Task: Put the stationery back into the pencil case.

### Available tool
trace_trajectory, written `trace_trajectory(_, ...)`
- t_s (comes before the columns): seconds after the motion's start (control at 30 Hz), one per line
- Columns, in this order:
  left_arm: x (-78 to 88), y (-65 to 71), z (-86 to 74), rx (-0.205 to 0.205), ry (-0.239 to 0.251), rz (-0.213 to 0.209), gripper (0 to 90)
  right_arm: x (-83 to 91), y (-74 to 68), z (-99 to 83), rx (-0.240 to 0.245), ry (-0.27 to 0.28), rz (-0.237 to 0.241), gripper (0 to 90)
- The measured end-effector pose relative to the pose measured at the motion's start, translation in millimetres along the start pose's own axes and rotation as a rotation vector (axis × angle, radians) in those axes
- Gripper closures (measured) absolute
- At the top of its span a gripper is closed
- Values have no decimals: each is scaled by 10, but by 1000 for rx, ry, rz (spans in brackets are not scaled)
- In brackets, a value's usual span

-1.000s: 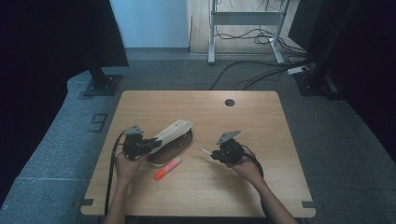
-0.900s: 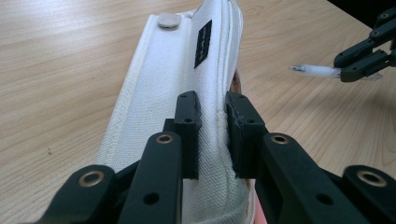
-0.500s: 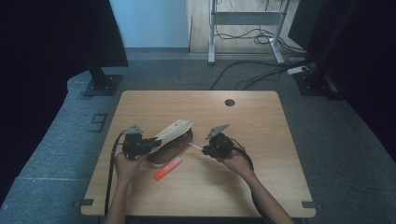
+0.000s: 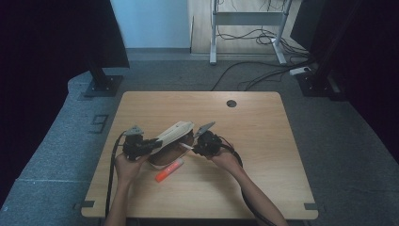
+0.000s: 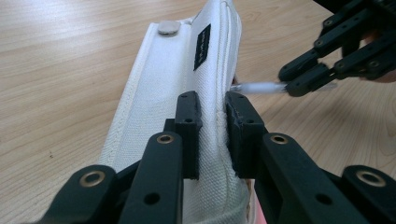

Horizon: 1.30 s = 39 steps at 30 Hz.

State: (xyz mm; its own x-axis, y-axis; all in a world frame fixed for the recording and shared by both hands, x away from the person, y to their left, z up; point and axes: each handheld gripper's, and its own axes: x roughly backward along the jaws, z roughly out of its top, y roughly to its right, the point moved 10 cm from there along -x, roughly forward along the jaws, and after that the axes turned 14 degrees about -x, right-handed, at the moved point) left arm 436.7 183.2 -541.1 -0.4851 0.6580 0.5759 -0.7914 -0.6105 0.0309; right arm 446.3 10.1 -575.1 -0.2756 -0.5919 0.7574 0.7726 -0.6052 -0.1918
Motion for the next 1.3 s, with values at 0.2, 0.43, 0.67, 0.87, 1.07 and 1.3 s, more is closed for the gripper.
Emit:
trace_trajectory(0.2, 0, 6, 2, -1, 1, -3, 763, -134, -41, 75, 10, -13, 5, 781)
trace_trajectory(0.43, -5, 19, 8, 1, 3, -7, 763, -243, -68, 167, 13, -17, 4, 781)
trace_trajectory(0.67, -18, 33, 13, -3, 2, -13, 763, -360, -113, 249, 20, -18, 6, 781)
trace_trajectory(0.87, -31, 46, 18, -4, 1, -19, 763, -439, -144, 324, 28, -11, 2, 781)
trace_trajectory(1.07, -47, 69, 26, -8, 1, -25, 763, -538, -164, 363, 34, -1, -5, 781)
trace_trajectory(1.3, -62, 83, 32, -9, -2, -27, 763, -633, -184, 413, 39, 14, -4, 780)
